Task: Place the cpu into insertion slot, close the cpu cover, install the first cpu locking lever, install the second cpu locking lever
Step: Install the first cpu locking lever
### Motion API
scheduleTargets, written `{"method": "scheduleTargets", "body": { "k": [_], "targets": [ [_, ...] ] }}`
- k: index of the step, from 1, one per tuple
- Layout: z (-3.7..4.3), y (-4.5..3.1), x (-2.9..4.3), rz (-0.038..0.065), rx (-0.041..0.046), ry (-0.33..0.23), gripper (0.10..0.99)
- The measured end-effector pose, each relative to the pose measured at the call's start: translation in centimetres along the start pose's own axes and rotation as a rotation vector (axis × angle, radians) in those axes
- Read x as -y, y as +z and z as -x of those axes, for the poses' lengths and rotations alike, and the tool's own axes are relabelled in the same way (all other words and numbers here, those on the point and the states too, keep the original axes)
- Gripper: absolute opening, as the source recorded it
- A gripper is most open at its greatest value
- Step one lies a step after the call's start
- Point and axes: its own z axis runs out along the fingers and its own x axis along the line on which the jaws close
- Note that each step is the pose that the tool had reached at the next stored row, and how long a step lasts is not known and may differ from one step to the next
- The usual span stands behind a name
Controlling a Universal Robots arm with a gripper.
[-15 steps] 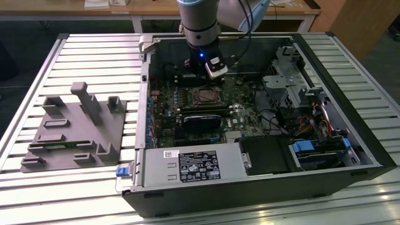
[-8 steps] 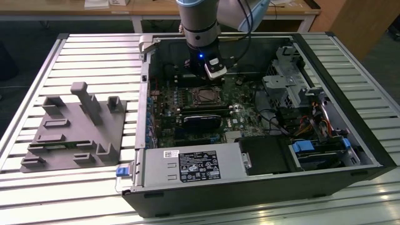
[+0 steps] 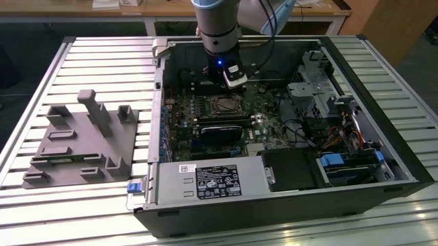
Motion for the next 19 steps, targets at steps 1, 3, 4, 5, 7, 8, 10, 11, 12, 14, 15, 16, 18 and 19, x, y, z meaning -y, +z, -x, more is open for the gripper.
{"method": "scheduleTargets", "body": {
  "k": [1,3,4,5,7,8,10,11,12,14,15,16,18,19],
  "targets": [
    [-0.01,0.05,0.01,-0.001,0.0012,0.002,0.106],
    [-0.02,0.13,0.03,-0.002,0.0032,0.007,0.106],
    [-0.03,0.16,0.04,-0.003,0.004,0.009,0.106],
    [-0.04,0.2,0.04,-0.003,0.0045,0.011,0.106],
    [-0.04,0.29,0.05,-0.003,0.0059,0.014,0.106],
    [-0.05,0.33,0.05,-0.003,0.0061,0.015,0.106],
    [-0.06,0.34,0.07,-0.004,0.0062,0.016,0.106],
    [-0.06,0.35,0.07,-0.004,0.0062,0.016,0.106],
    [-0.06,0.35,0.1,-0.003,0.0061,0.016,0.106],
    [-0.03,0.35,0.15,0.001,0.0049,0.017,0.106],
    [-0.03,0.35,0.17,0.001,0.0048,0.017,0.106],
    [-0.03,0.35,0.17,0.002,0.0048,0.017,0.106],
    [-0.03,0.35,0.17,0.002,0.0047,0.017,0.106],
    [-0.02,0.34,0.18,0.002,0.0047,0.017,0.106]
  ]
}}
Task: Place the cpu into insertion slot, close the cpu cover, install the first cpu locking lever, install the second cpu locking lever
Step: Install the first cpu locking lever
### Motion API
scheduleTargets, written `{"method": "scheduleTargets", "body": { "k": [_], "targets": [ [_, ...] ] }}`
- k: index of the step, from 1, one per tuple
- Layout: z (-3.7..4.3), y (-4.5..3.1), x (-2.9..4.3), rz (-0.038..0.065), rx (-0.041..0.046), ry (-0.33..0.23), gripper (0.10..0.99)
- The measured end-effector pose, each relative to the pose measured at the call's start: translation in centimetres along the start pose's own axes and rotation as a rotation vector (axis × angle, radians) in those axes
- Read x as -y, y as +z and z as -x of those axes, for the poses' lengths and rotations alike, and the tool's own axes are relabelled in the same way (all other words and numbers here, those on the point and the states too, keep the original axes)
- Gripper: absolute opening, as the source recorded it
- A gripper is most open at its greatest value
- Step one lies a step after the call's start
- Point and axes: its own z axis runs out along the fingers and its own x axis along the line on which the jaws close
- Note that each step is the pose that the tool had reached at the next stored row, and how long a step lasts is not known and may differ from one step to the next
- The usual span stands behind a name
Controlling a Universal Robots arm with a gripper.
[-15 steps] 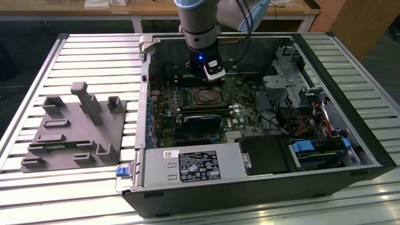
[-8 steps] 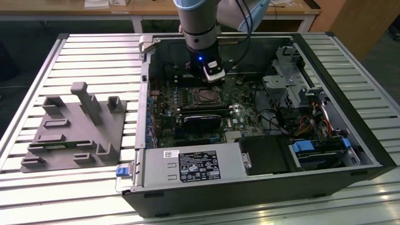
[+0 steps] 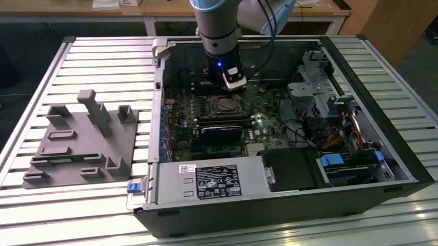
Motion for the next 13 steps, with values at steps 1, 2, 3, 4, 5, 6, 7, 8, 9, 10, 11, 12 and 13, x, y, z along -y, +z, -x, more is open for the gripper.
{"method": "scheduleTargets", "body": {
  "k": [1,2,3,4,5,6,7,8,9,10,11,12,13],
  "targets": [
    [0.0,0.0,0.0,0.0,0.0,0.0,0.106],
    [0.01,-0.01,0.02,0.0,0.0,0.0,0.106],
    [0.01,-0.01,0.04,0.0,0.0,0.0,0.106],
    [0.03,-0.02,0.07,0.0,-0.0001,0.0,0.106],
    [0.04,-0.03,0.1,0.0,-0.0001,0.0,0.106],
    [0.05,-0.03,0.14,0.001,-0.0002,0.0,0.106],
    [0.07,-0.03,0.18,0.002,-0.0006,0.0,0.106],
    [0.08,-0.04,0.22,0.004,-0.0012,0.001,0.106],
    [0.1,-0.05,0.27,0.006,-0.0021,0.002,0.106],
    [0.11,-0.05,0.32,0.011,-0.0034,0.003,0.106],
    [0.13,-0.06,0.37,0.015,-0.0049,0.004,0.106],
    [0.15,-0.07,0.43,0.02,-0.0063,0.005,0.106],
    [0.17,-0.07,0.48,0.023,-0.0073,0.005,0.106]
  ]
}}
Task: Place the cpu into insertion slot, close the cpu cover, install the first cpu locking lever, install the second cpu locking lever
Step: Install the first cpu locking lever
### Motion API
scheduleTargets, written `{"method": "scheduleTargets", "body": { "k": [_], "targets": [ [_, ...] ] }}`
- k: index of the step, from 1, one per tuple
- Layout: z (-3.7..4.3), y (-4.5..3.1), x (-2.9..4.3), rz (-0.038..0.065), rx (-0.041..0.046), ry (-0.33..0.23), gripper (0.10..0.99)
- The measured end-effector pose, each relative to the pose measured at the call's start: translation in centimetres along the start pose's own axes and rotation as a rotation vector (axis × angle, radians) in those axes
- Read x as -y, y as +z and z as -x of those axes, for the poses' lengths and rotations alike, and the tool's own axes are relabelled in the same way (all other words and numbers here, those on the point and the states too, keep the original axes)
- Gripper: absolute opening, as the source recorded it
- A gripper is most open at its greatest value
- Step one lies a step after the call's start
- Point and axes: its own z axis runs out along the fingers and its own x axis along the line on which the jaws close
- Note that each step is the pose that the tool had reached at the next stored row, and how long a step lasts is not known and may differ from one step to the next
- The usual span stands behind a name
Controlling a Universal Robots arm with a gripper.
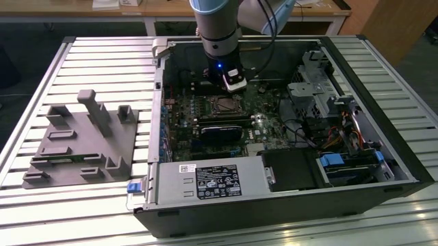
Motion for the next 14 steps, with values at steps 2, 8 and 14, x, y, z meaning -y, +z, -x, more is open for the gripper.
{"method": "scheduleTargets", "body": {
  "k": [2,8,14],
  "targets": [
    [0.04,-0.02,0.12,0.002,-0.0006,0.0,0.106],
    [0.16,-0.07,0.46,0.01,-0.0033,0.002,0.106],
    [0.23,-0.08,0.59,0.011,-0.0036,0.003,0.106]
  ]
}}
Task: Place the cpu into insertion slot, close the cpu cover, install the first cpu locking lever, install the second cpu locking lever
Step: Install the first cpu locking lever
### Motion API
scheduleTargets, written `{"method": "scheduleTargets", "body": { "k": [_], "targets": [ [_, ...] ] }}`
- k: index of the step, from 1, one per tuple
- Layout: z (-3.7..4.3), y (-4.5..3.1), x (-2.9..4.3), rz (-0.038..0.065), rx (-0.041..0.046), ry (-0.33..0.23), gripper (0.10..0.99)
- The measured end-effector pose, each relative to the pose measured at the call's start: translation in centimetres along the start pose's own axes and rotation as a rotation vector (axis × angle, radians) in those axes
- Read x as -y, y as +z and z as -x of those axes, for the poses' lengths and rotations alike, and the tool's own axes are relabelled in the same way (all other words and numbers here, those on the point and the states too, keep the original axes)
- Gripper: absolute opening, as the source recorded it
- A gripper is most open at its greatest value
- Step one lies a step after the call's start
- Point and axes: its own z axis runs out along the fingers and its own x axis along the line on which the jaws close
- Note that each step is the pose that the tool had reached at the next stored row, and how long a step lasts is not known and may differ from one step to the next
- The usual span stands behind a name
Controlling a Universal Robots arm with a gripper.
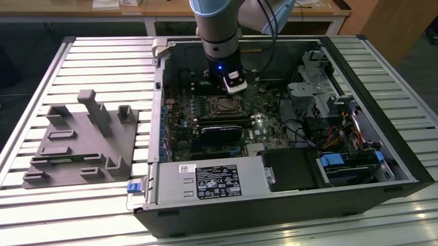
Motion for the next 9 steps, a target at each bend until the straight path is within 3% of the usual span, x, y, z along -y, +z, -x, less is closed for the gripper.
{"method": "scheduleTargets", "body": {
  "k": [5,9],
  "targets": [
    [0.01,0.0,-0.01,0.0,0.0001,0.0,0.106],
    [0.1,-0.51,-0.13,0.0,0.0001,0.0,0.106]
  ]
}}
